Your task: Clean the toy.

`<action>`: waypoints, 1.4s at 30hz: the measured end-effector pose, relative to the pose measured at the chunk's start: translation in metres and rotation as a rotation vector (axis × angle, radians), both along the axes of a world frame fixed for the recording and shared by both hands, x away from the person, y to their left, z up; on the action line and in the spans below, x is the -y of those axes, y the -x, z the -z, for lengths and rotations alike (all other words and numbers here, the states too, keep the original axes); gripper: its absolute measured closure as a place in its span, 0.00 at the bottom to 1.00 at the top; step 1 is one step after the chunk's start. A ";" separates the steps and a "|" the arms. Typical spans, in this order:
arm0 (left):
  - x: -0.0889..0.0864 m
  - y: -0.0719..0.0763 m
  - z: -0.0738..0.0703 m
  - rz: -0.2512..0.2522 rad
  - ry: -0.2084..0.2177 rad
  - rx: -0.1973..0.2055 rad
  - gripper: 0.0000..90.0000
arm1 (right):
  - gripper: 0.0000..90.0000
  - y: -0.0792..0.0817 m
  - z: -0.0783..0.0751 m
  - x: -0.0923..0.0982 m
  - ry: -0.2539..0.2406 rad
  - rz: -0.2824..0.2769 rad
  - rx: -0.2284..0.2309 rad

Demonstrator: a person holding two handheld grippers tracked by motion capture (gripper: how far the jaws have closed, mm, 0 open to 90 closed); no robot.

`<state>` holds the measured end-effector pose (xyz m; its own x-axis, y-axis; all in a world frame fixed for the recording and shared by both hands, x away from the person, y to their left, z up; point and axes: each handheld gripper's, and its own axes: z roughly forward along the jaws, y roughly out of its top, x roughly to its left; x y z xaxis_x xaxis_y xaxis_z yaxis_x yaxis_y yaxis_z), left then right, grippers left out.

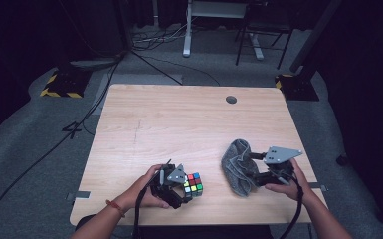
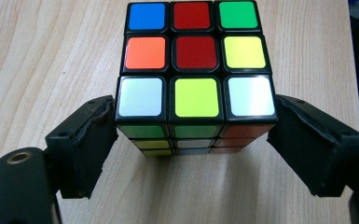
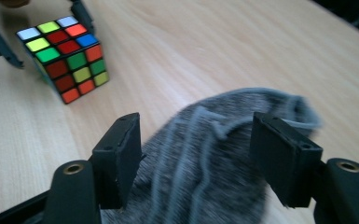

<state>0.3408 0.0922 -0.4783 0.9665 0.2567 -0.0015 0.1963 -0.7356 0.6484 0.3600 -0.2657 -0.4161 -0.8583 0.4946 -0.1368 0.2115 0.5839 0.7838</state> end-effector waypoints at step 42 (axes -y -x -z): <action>0.024 -0.017 0.010 -0.035 -0.009 0.005 0.18 | 0.79 -0.027 0.070 0.001 0.061 -0.009 -0.211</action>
<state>0.3577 0.0680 -0.4886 0.9568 0.2906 0.0054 0.2193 -0.7338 0.6430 0.3871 -0.2665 -0.4858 -0.8752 0.4834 0.0167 0.3617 0.6310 0.6863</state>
